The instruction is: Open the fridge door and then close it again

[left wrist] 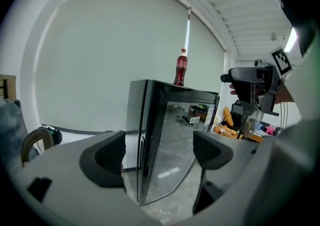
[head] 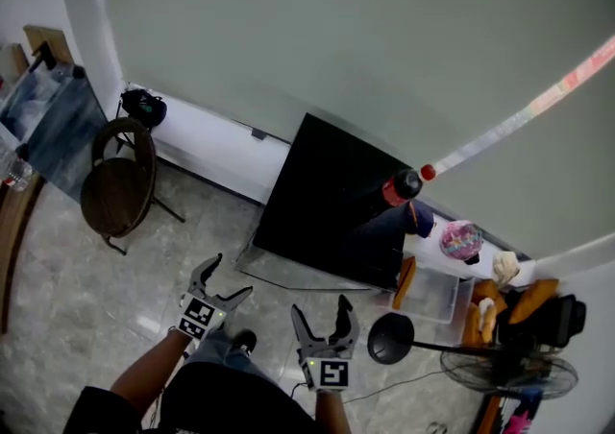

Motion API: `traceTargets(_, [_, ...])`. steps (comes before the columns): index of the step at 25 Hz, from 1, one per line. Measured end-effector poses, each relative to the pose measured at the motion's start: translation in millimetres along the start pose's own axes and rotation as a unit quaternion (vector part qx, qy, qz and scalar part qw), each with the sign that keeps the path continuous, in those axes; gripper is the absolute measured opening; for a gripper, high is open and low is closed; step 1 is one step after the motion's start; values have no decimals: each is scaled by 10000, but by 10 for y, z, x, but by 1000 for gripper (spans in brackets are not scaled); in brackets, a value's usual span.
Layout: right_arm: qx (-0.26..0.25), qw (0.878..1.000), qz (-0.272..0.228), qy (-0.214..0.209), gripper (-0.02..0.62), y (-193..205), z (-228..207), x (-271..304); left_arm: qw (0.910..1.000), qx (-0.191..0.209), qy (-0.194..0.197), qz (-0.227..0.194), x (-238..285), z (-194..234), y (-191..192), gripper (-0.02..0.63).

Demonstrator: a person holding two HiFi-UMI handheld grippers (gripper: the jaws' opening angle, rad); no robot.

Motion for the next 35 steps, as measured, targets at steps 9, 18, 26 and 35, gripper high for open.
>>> traceTargets(9, [-38, 9998, 164, -129, 391, 84, 77, 315, 9987, 67, 77, 506, 557, 208, 221, 364])
traceTargets(18, [-210, 9994, 105, -249, 376, 25, 75, 493, 9946, 254, 94, 1006, 859, 476, 396, 220])
traceTargets(26, [-207, 9993, 160, -258, 376, 40, 41, 560, 9932, 295, 234, 1102, 955, 482, 463, 104])
traceTargets(35, [-279, 9988, 237, -323, 374, 69, 49, 555, 9836, 510, 881, 1486, 977, 511, 447, 100])
Point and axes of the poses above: the fingertips, and each gripper's own axes: x forward along the fingers, z to its left, y out of its underside, the point moved 3 cm from there along -x, backward along the fingers, and after that the axes turned 15 degrees about -x, right-handed, at the moved point
